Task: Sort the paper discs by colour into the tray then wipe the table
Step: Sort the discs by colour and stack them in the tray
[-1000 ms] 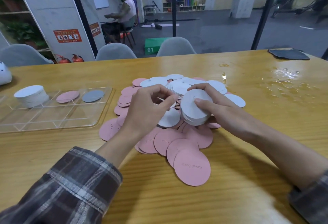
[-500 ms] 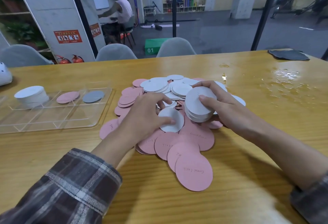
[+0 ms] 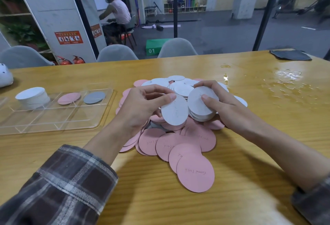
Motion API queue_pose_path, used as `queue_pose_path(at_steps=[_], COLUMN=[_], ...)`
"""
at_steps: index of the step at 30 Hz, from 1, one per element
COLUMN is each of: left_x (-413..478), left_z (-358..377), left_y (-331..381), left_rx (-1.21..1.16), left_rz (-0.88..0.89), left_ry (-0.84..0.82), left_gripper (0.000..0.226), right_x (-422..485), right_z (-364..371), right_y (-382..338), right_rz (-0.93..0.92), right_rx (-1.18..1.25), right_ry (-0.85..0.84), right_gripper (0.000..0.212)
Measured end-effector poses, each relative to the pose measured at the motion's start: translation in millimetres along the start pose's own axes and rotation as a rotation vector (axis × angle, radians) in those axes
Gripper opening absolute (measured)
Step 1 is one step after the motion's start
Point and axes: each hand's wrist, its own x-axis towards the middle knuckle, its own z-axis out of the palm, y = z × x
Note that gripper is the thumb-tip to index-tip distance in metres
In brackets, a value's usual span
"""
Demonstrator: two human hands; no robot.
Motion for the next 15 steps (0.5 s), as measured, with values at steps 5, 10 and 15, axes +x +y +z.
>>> queue_pose_path(at_steps=[5, 10, 15], left_x=[2, 2, -3], left_z=[-2, 3, 19], left_y=[-3, -4, -13], left_rx=[-0.065, -0.102, 0.046], left_rz=[-0.036, -0.017, -0.003], left_ry=[-0.006, 0.013, 0.086], left_gripper=[0.004, 0.010, 0.022], right_x=[-1, -3, -4], right_z=[0, 3, 9], right_y=[-1, -5, -5], right_rz=[0.014, 0.030, 0.044], right_rx=[0.001, 0.015, -0.006], right_ry=[0.011, -0.006, -0.056], right_gripper=[0.024, 0.023, 0.024])
